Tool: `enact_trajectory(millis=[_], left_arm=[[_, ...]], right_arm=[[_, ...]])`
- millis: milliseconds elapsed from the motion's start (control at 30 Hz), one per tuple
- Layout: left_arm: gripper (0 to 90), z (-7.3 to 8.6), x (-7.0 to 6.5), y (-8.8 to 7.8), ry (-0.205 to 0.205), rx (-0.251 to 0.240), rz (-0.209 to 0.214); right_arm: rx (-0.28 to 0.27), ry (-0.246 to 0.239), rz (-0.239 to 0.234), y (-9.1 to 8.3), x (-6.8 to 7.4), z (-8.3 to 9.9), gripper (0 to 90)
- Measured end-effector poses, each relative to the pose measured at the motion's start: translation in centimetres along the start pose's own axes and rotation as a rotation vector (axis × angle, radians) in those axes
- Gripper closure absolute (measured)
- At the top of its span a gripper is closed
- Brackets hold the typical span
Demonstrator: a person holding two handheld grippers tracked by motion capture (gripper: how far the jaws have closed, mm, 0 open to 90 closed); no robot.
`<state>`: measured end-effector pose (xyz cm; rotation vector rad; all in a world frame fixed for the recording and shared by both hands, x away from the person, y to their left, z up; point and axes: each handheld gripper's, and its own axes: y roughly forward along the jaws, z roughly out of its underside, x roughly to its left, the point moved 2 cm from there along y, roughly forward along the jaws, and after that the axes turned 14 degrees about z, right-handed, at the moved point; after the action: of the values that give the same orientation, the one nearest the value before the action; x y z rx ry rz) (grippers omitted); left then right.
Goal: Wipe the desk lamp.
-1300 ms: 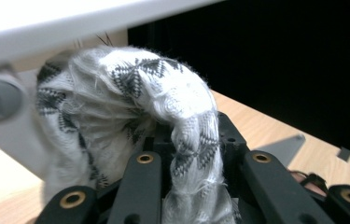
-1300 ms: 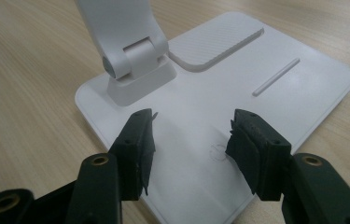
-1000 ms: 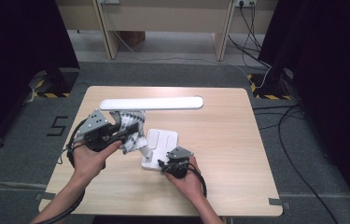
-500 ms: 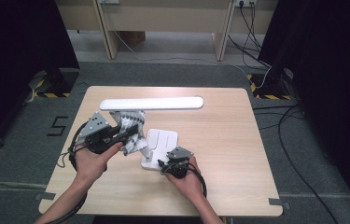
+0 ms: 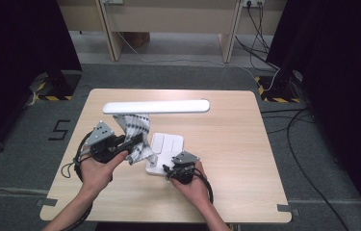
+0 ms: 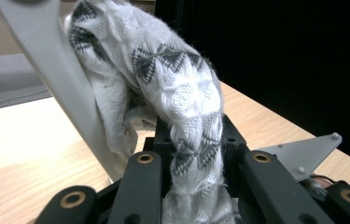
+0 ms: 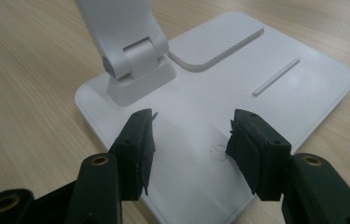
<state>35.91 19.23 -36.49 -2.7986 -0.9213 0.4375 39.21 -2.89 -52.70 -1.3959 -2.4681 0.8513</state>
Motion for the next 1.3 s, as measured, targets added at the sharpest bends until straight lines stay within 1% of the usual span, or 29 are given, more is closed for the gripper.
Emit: enact_trajectory(millis=[367,467,600,767,1300], left_arm=[[74.9,0.9,0.0,0.1,-0.006,0.009,-0.003],[74.9,1.2,0.0,0.1,-0.008,0.019,-0.003],[74.9,1.8,0.1,0.3,-0.021,0.023,-0.002],[74.9,2.2,0.2,0.4,-0.024,0.032,-0.003],[74.9,3.9,0.4,1.3,-0.033,0.066,-0.008]], right_arm=[[-0.001,0.000,0.001,0.0,0.0,0.0,49.5],[-0.001,-0.001,0.001,0.0,0.0,0.0,49.5],[-0.001,-0.001,0.001,0.0,0.0,0.0,49.6],[-0.001,-0.001,0.001,0.0,0.0,0.0,49.5],[0.000,-0.002,0.001,0.0,0.0,0.0,49.5]])
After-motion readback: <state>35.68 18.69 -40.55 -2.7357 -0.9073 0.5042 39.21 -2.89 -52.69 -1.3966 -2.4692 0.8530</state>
